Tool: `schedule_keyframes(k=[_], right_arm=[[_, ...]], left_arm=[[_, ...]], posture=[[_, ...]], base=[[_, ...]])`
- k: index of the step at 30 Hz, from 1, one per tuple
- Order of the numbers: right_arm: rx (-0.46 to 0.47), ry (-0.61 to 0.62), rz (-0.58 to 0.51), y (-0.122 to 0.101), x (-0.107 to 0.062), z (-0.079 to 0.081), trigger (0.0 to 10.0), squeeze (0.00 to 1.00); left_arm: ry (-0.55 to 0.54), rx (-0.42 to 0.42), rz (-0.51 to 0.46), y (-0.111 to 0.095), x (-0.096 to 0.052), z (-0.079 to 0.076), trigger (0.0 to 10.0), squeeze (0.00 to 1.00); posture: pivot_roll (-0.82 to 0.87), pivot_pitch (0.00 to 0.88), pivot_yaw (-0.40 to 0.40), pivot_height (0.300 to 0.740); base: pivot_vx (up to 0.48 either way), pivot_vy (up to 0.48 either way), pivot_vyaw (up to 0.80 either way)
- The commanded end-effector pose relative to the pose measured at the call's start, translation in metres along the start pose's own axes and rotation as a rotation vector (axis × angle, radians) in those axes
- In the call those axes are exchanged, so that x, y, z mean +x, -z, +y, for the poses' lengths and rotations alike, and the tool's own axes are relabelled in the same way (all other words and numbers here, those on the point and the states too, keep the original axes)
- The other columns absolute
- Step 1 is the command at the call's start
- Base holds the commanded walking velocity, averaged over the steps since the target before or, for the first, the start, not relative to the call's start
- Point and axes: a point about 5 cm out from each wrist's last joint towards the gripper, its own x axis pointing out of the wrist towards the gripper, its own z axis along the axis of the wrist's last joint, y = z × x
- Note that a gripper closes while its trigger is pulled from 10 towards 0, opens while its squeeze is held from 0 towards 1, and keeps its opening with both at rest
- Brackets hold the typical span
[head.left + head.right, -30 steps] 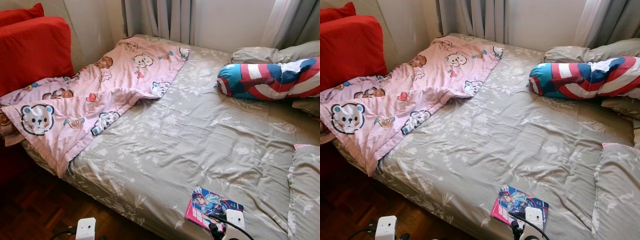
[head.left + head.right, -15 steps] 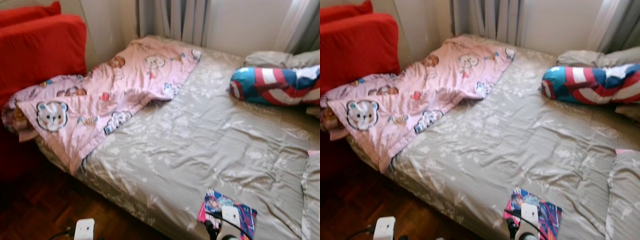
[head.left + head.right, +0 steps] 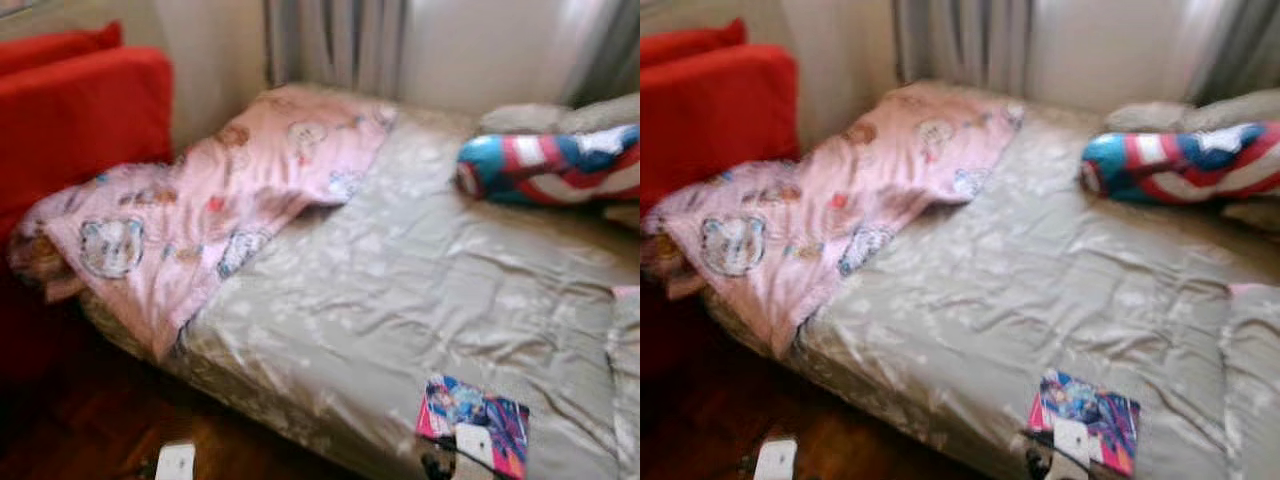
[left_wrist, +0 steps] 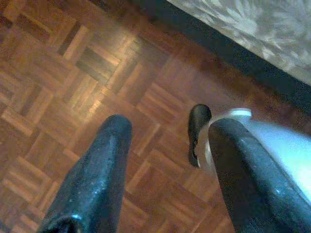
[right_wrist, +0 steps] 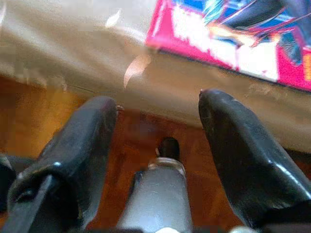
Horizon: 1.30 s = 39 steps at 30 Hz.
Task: Clean up the room
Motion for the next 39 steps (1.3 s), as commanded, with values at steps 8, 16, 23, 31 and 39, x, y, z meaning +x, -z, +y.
schedule_keyframes(k=[8, 16, 23, 31, 39], right_arm=[[0.006, 0.002, 0.011, 0.0027, -0.0006, -0.0011, 10.0, 0.0], [0.009, -0.001, 0.01, 0.002, -0.0003, 0.0003, 10.0, 0.0], [0.013, -0.003, 0.005, 0.0007, 0.0002, 0.0018, 10.0, 0.0], [0.014, -0.005, 0.002, -0.0001, 0.0004, 0.0026, 10.0, 0.0], [0.015, -0.005, -0.001, -0.0013, 0.0007, 0.0026, 10.0, 0.0]], left_arm=[[-0.002, -0.005, 0.02, 0.0058, -0.0012, -0.0006, 10.0, 0.0], [-0.003, -0.006, 0.019, 0.0054, -0.0011, -0.0004, 10.0, 0.0], [-0.006, -0.009, 0.018, 0.0047, -0.0009, -0.0002, 10.0, 0.0], [-0.008, -0.019, 0.015, 0.0043, -0.0009, -0.0002, 10.0, 0.0], [-0.012, -0.027, 0.011, 0.0037, -0.0008, -0.0003, 10.0, 0.0]], posture=[[0.04, 0.108, -0.006, 0.74], [0.04, 0.113, -0.005, 0.74], [0.04, 0.121, -0.004, 0.74], [0.04, 0.129, -0.007, 0.74], [0.05, 0.136, -0.01, 0.74]], base=[[0.0, 0.29, 0.0], [0.0, 0.289, 0.0], [0.0, 0.288, 0.0], [0.0, 0.291, 0.0], [0.0, 0.313, 0.0]])
